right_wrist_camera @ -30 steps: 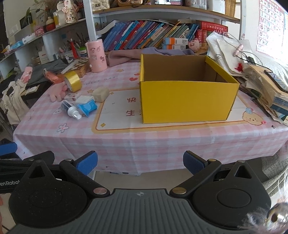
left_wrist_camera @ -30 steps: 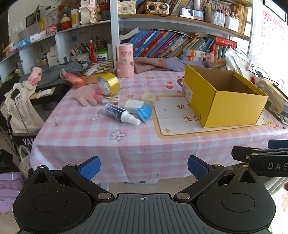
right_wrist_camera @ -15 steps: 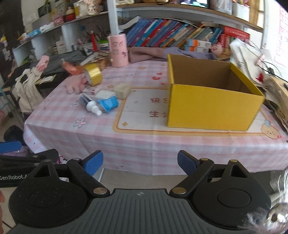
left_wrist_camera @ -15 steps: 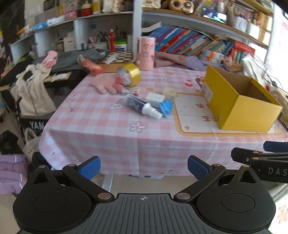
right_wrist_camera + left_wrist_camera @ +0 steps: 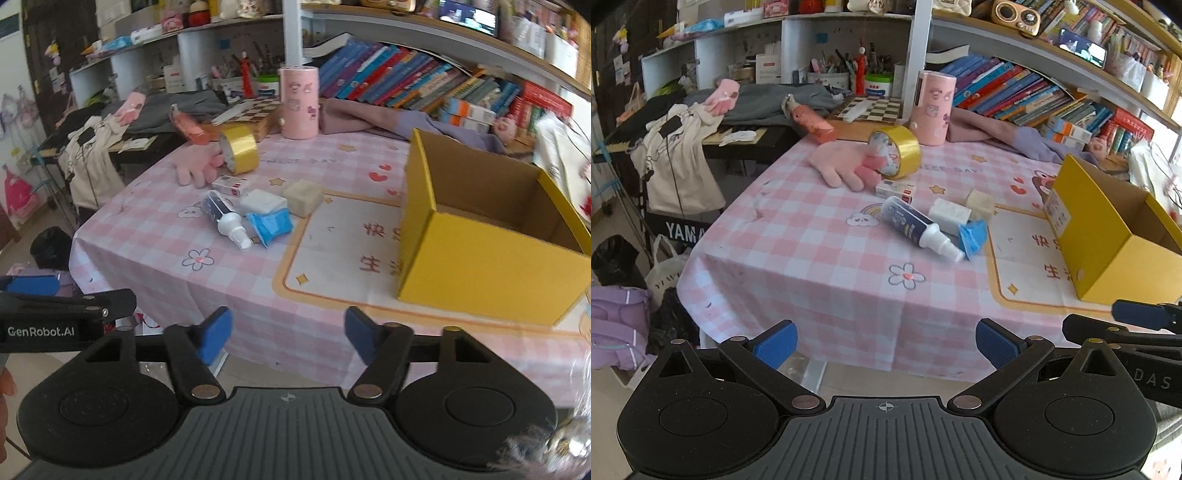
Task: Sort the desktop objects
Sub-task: 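Move both tools toward the tube and blue item, right gripper closing on blue item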
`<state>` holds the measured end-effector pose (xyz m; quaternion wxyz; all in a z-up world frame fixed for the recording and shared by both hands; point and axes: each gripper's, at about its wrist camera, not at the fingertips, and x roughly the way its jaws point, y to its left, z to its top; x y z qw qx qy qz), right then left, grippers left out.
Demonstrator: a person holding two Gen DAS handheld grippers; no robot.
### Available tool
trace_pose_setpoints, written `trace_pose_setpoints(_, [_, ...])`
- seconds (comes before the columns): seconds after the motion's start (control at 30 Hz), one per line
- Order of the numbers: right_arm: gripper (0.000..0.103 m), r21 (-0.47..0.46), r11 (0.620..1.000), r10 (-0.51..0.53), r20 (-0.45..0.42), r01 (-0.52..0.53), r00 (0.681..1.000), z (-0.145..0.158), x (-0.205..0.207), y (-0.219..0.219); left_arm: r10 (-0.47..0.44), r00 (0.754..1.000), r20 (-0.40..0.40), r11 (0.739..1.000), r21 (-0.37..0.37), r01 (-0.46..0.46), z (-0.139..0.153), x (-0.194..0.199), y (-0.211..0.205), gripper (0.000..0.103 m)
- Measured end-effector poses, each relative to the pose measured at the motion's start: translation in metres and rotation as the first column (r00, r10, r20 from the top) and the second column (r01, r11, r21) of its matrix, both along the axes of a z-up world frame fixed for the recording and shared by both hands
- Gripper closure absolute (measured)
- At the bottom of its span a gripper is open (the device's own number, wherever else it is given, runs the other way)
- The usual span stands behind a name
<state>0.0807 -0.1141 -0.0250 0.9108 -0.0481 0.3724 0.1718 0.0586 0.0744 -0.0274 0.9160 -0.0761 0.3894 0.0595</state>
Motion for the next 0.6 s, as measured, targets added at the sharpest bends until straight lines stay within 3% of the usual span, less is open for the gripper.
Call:
trace_pose_setpoints(0.07, [0.047,-0.007,1.000,0.018,-0.002,-0.018,1.000,-0.001,0.010,0.003,0.007,1.000,-0.005,1.000,0.002,-0.007,-0.001,0.010,0.001,0.000])
trace_pose_setpoints(0.6, [0.047,0.005,0.991,0.132,-0.073,-0.131,0.989,-0.023,0.109,0.030,0.123,0.992,-0.036,0.992,0.019,-0.123,-0.010,0.086,0.017,0.000])
